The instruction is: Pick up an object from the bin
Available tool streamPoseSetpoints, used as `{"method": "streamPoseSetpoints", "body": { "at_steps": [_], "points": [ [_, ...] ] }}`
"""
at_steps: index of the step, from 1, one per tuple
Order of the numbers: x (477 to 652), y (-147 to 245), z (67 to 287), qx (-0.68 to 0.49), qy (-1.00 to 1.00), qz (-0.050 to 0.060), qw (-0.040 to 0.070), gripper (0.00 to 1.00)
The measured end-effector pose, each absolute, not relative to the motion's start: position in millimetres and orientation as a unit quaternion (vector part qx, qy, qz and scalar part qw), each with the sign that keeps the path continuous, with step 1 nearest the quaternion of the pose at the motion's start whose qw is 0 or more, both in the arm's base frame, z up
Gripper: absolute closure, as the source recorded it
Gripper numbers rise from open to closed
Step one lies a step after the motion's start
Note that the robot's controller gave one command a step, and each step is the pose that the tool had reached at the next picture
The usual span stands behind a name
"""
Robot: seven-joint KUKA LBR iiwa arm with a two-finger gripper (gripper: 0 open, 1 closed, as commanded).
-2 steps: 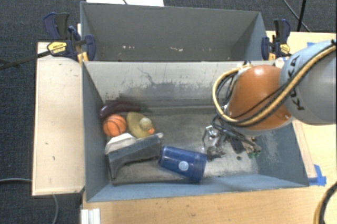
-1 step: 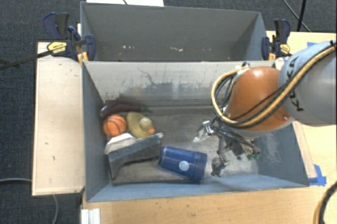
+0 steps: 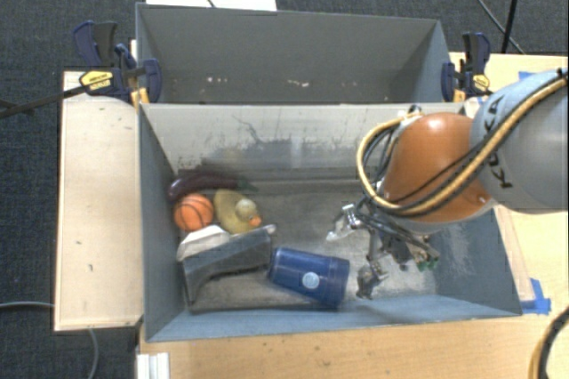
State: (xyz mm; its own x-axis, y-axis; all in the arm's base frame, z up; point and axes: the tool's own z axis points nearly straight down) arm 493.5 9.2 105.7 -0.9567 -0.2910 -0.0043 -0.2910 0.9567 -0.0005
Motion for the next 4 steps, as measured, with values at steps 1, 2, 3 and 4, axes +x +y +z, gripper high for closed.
{"method": "streamPoseSetpoints", "body": {
  "at_steps": [1, 2, 3, 4],
  "points": [
    [494.8, 70.6, 78.6, -0.158, 0.987, -0.001, 0.017, 1.00],
    [494.7, 70.7, 78.6, -0.158, 0.987, -0.001, 0.017, 1.00],
    [488.4, 72.7, 118.8, -0.159, 0.987, 0.000, -0.002, 1.00],
    [487.7, 54.9, 276.6, -0.141, 0.990, 0.000, 0.002, 1.00]
  ]
}}
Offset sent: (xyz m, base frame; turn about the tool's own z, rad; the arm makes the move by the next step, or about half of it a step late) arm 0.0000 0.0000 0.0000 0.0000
